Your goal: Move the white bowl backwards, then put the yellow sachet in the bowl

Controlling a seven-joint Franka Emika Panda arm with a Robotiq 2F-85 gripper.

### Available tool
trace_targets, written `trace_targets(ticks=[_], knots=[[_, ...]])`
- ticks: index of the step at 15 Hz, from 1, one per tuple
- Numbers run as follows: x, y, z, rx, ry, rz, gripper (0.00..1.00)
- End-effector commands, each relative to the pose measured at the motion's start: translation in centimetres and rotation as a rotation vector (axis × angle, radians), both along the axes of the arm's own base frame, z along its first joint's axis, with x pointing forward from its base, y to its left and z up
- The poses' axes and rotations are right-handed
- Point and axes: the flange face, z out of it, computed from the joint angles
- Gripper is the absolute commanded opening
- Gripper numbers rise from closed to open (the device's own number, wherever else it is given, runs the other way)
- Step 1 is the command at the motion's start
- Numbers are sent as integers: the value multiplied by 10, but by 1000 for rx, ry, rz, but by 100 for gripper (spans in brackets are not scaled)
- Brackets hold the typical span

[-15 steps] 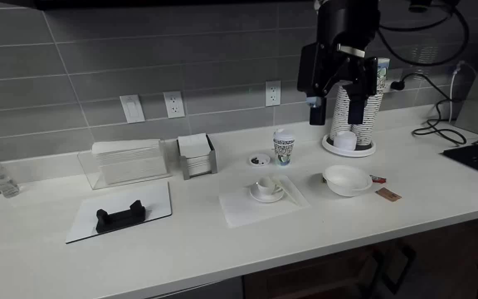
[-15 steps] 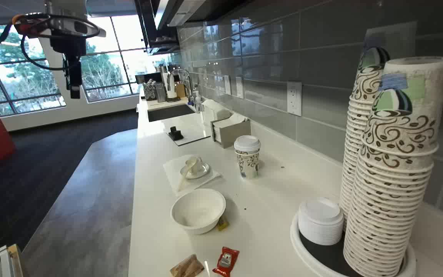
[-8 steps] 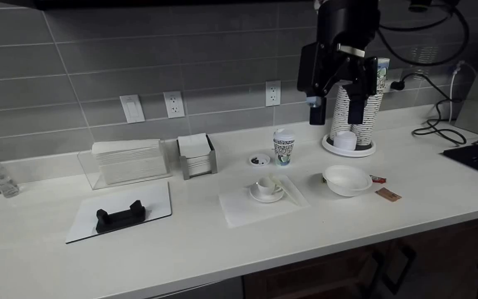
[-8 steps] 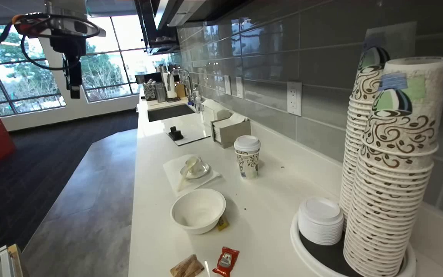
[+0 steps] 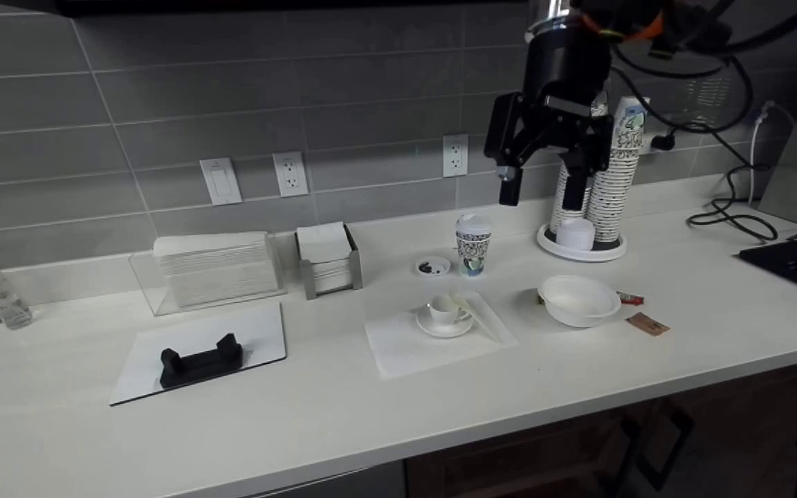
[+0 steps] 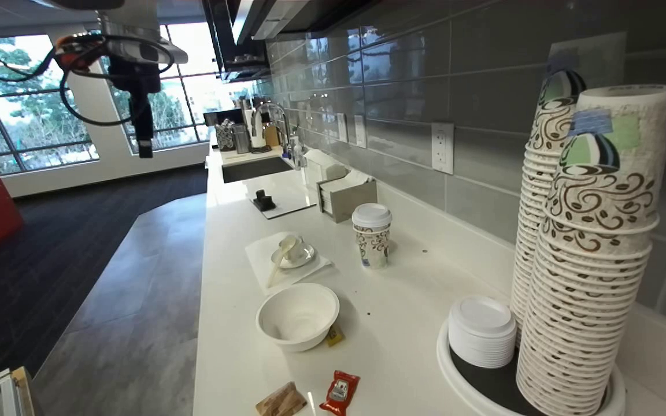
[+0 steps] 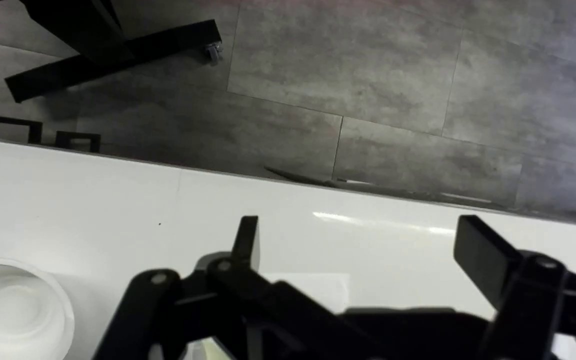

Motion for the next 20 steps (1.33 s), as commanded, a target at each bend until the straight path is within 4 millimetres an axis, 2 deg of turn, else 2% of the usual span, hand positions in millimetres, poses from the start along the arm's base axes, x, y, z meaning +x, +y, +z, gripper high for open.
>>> trace_targets(ticks=[1, 5, 9, 11, 14, 17, 18, 20], knots=[[7, -53, -44, 15, -7, -83, 100], [8, -120, -90, -7, -25, -188, 100], [14, -181, -122, -56, -150, -352, 100], [15, -205, -139, -99, -183, -425, 100], [9, -241, -176, -221, -150, -517, 100], [-1, -269, -212, -345, -50, -552, 100], [0, -261, -194, -289, -87, -525, 100], [-4, -271, -211, -323, -44, -539, 100]])
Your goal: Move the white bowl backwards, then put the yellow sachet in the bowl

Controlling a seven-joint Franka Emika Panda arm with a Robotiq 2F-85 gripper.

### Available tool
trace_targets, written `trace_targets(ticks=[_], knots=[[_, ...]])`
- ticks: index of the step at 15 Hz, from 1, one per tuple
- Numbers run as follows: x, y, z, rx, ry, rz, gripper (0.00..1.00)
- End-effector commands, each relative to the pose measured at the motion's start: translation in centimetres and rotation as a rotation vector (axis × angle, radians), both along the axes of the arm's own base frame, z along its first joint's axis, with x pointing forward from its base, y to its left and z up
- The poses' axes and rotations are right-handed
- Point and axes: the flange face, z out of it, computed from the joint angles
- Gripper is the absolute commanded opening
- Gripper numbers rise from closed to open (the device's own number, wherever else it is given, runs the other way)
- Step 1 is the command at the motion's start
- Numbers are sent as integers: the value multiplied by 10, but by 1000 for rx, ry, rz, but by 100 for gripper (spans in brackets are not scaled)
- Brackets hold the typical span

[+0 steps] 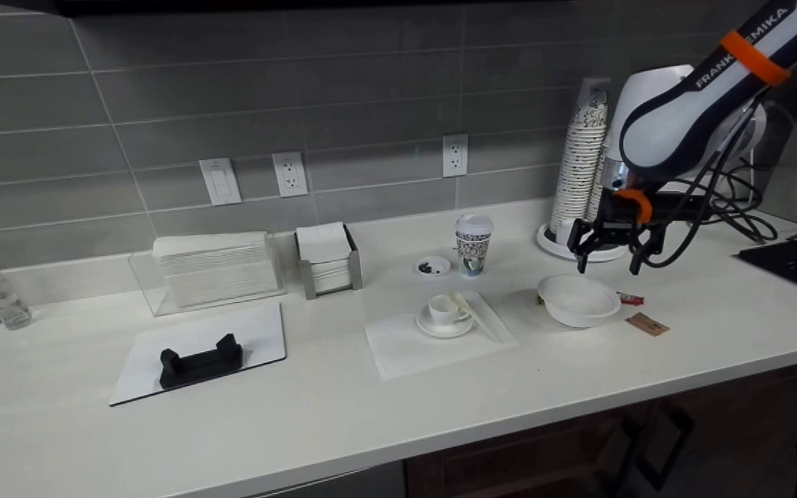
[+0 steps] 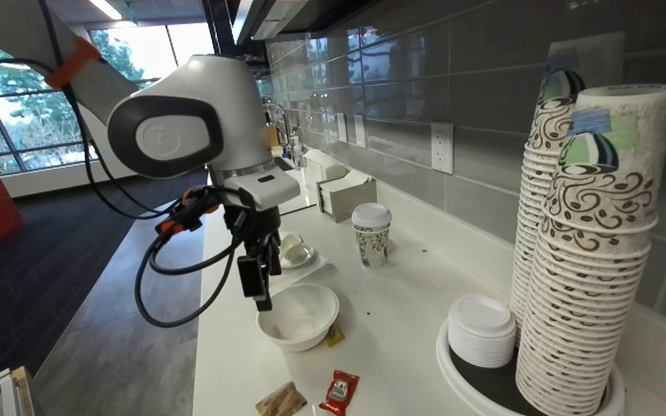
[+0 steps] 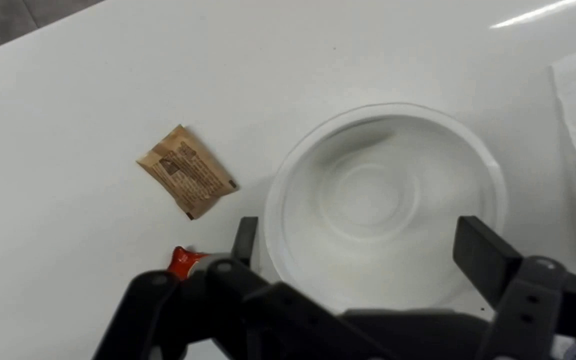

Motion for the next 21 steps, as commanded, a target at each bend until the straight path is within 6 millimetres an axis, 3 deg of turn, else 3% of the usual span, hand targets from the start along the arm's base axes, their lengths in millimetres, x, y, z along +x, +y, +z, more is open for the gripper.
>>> trace_targets(ticks=[1, 8, 14, 21], knots=[[0, -1, -2, -1, 8, -3, 100], [2, -4, -9, 21, 23, 19, 100], [0, -33, -40, 58, 34, 17, 100], [11, -61, -69, 141, -14, -6, 100]])
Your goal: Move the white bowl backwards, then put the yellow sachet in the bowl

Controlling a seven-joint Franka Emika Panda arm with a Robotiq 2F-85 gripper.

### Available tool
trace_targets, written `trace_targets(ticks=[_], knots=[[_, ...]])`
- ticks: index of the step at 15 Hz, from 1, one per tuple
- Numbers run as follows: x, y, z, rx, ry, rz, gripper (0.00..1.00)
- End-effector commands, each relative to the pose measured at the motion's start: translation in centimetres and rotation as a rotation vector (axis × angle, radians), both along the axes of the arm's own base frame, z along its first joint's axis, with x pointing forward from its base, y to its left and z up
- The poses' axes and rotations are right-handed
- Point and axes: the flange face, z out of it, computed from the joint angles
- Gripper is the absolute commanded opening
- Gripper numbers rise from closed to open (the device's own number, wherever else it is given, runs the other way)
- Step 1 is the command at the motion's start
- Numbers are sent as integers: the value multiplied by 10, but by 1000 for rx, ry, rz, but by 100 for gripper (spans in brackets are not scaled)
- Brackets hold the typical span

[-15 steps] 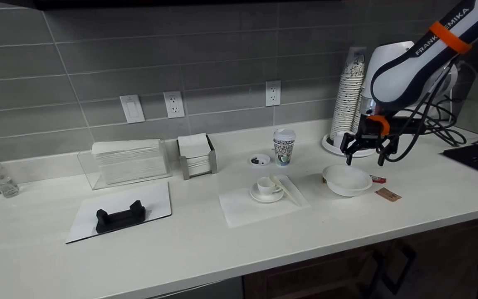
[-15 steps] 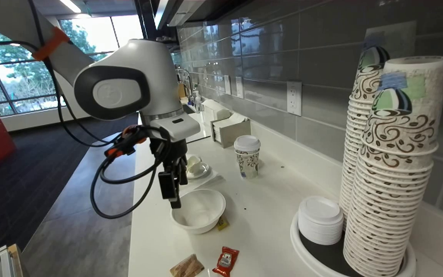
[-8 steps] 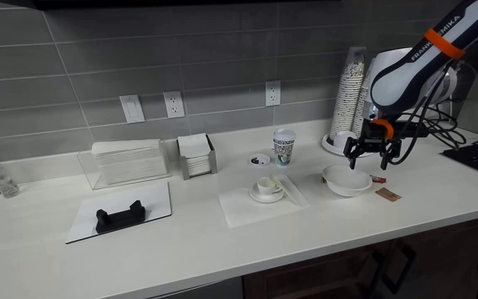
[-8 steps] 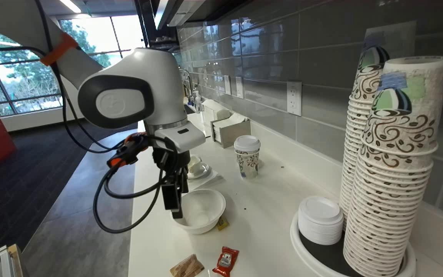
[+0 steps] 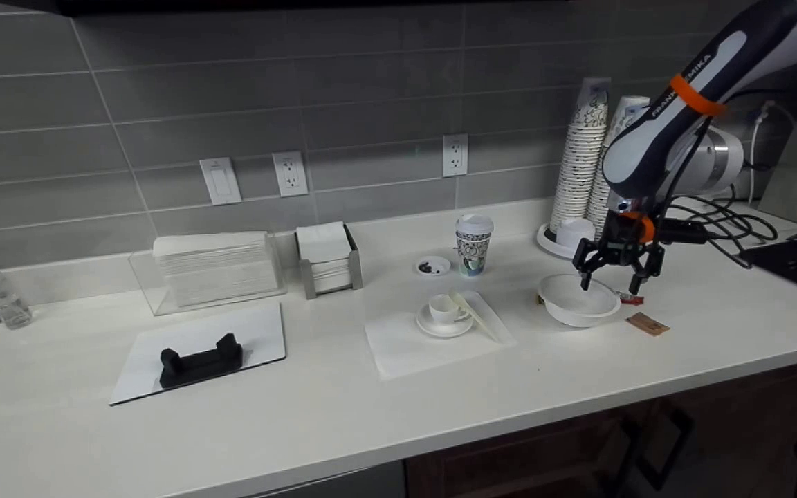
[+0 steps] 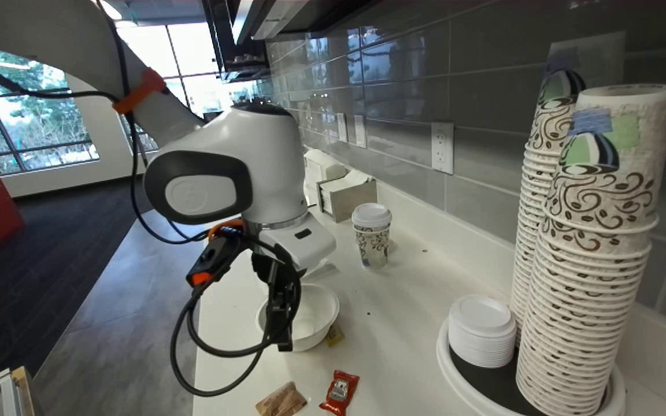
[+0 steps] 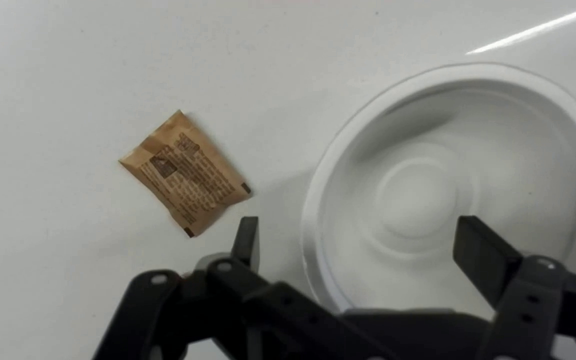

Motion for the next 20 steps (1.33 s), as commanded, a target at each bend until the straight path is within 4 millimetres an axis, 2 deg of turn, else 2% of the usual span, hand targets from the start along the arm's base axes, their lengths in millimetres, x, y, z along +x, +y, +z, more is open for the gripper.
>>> trace_targets(ticks=[1, 6, 10, 13, 15, 20], knots=[[13, -12, -14, 37, -18, -7, 100], [22, -19, -31, 37, -4, -12, 52], [26, -23, -38, 29, 9, -15, 23], [26, -25, -35, 34, 8, -21, 3], [25, -26, -28, 41, -1, -21, 0], [20, -26, 4, 89, -53, -15, 2]])
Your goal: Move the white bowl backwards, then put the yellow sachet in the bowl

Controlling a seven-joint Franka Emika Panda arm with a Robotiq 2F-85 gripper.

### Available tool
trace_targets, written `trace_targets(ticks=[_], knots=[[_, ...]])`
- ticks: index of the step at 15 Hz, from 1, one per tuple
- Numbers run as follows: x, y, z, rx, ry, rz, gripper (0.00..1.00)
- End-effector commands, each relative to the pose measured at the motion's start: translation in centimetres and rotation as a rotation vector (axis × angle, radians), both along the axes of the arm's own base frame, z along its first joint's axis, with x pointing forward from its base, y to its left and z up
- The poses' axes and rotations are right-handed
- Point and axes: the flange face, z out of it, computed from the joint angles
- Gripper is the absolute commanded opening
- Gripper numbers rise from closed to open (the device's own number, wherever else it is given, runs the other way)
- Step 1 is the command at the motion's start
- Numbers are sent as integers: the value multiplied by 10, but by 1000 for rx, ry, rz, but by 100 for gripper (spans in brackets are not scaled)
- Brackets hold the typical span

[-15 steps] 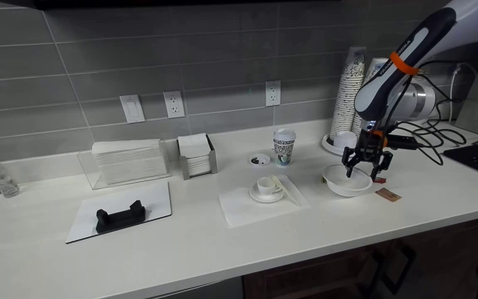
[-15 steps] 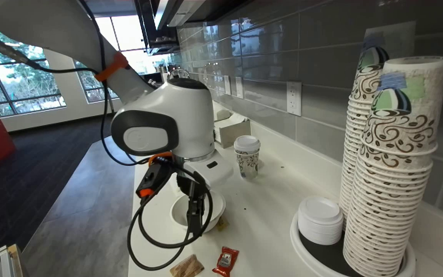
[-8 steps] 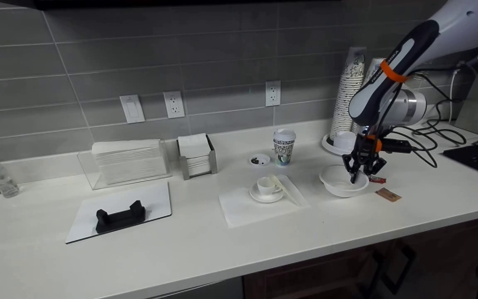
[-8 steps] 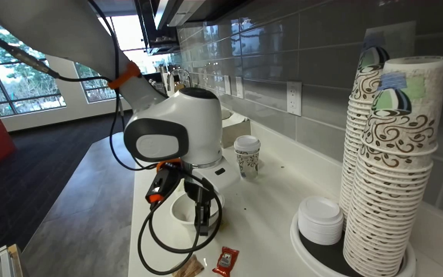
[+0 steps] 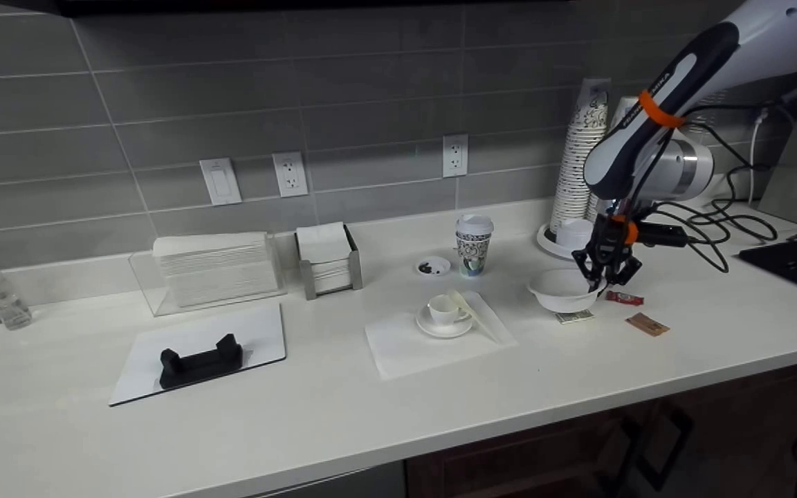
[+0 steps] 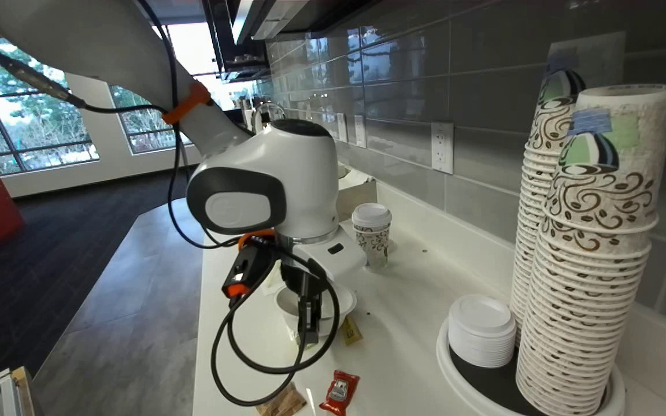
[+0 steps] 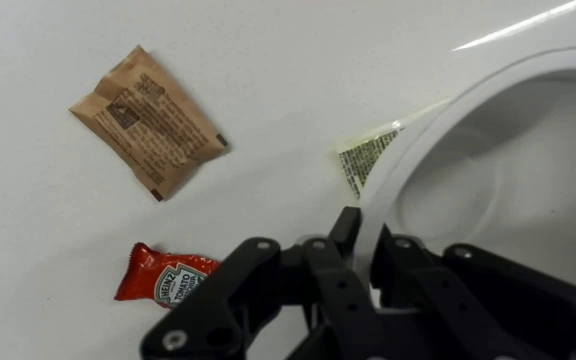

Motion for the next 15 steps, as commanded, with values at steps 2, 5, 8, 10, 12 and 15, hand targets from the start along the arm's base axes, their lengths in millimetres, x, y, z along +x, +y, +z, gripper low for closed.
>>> trace_targets(ticks=[2, 5, 8, 10, 12, 15], knots=[[-3, -1, 38, 86, -86, -30, 2], [8, -1, 50, 142, -125, -128, 2], [20, -8, 51, 134, -173, -290, 2], [25, -14, 51, 106, -213, -369, 2], [30, -17, 47, 72, -234, -424, 2], [34, -18, 34, 1, -246, -473, 2]])
